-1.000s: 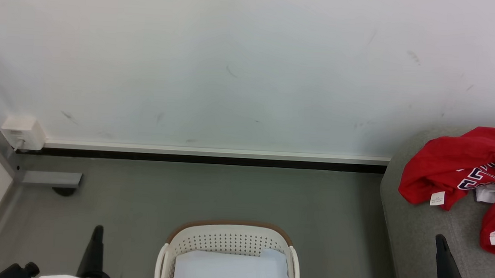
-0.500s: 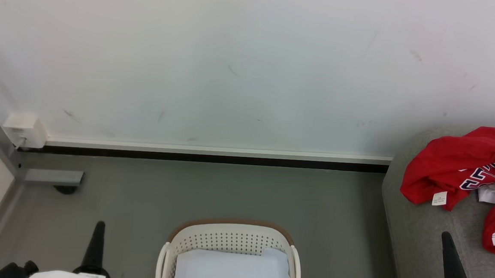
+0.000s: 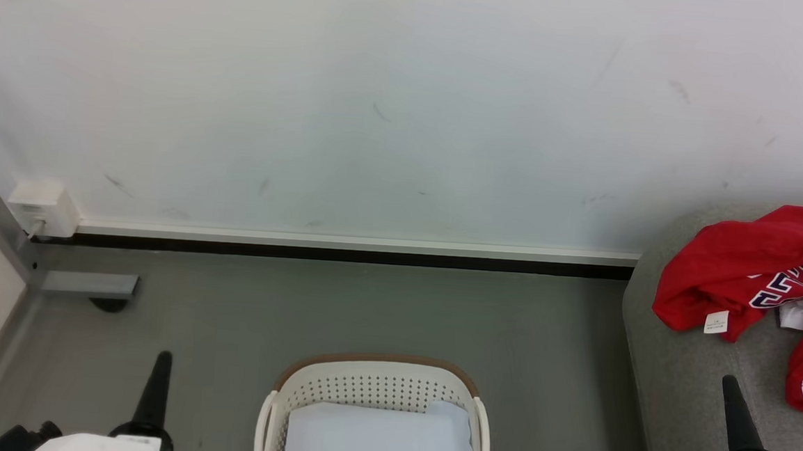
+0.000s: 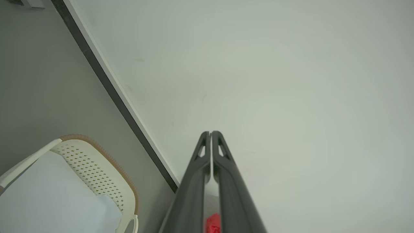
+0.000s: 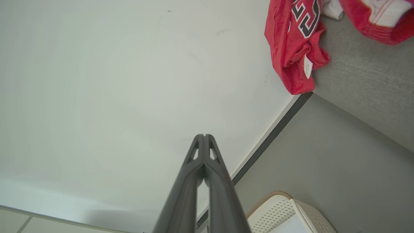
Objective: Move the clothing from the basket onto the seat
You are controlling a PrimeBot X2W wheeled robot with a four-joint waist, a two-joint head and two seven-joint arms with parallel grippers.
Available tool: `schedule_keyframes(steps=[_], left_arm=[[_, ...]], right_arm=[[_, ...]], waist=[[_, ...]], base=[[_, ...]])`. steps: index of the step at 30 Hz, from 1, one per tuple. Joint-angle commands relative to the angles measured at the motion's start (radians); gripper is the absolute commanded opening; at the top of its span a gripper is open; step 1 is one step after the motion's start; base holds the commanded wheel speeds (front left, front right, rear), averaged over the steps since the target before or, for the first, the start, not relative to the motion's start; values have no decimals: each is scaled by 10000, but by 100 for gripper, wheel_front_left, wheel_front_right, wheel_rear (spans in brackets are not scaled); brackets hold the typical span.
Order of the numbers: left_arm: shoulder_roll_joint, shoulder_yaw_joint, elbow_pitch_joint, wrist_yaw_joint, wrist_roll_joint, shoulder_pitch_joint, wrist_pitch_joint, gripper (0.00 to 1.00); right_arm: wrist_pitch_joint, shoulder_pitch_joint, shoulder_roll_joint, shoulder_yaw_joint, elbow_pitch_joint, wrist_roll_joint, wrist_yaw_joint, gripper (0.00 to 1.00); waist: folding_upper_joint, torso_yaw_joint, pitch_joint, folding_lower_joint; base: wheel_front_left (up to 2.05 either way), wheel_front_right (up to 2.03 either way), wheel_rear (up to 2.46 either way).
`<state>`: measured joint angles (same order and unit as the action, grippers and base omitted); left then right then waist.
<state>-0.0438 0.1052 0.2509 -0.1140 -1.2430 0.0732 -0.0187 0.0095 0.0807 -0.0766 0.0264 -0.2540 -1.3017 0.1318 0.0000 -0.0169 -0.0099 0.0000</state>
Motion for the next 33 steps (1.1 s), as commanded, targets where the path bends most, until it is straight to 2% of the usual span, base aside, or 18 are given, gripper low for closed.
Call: schedule_keyframes(steps=[1,33], left_arm=[[-80,50,-88,-49,-313,152,-85,0],[-94,95,-77,-159,-2814,336,-756,0]], right_arm=[[83,221,-17,82,116,-249,-12,0],[760,278,146,633,127,-2445,-18,0]], waist=[[0,7,5,0],[0,119,91,0]], base=[[0,0,0],[0,0,0]])
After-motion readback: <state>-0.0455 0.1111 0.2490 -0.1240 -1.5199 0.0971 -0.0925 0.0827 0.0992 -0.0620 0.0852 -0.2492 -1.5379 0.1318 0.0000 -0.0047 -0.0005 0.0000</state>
